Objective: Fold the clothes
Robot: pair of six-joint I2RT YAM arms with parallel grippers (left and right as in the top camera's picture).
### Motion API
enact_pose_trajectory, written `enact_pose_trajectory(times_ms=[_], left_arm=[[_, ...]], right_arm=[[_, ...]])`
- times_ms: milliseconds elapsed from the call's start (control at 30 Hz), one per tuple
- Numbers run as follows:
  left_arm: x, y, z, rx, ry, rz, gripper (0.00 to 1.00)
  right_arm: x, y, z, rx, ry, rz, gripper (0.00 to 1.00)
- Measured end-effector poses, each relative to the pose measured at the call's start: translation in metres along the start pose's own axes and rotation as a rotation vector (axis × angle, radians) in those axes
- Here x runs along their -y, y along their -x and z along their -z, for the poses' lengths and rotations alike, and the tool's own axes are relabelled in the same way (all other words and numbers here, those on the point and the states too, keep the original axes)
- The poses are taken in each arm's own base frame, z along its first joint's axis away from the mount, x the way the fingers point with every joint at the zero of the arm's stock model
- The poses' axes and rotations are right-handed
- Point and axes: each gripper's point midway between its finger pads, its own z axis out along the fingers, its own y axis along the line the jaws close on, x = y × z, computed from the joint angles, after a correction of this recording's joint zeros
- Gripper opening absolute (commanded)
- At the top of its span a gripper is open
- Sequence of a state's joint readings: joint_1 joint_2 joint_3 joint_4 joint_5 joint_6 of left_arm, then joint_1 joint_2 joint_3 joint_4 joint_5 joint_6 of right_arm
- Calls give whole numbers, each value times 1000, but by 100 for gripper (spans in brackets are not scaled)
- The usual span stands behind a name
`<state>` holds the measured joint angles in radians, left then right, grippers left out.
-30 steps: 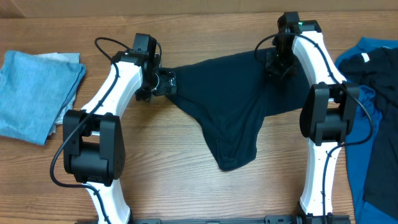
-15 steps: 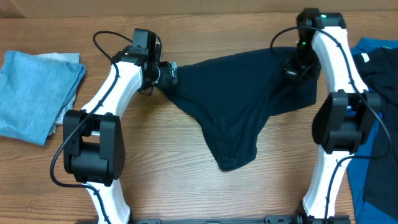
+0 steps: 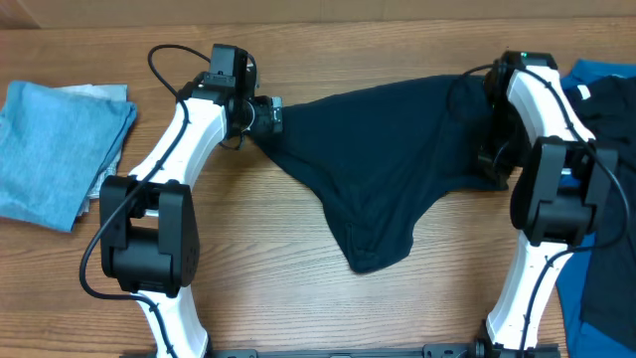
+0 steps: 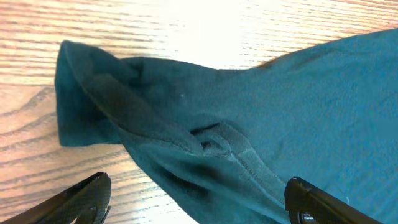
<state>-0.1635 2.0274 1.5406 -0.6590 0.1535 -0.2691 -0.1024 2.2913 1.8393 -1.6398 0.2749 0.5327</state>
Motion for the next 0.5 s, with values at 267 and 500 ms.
enact_pose_trajectory(times_ms=[267, 500], left_arm=[[-4, 4, 0, 17, 17, -14, 93], [-9, 6, 0, 27, 50, -14, 93]], right_arm=[[45, -5, -67, -135, -64, -122, 4], [62, -10, -71, -158, -127, -122, 4]])
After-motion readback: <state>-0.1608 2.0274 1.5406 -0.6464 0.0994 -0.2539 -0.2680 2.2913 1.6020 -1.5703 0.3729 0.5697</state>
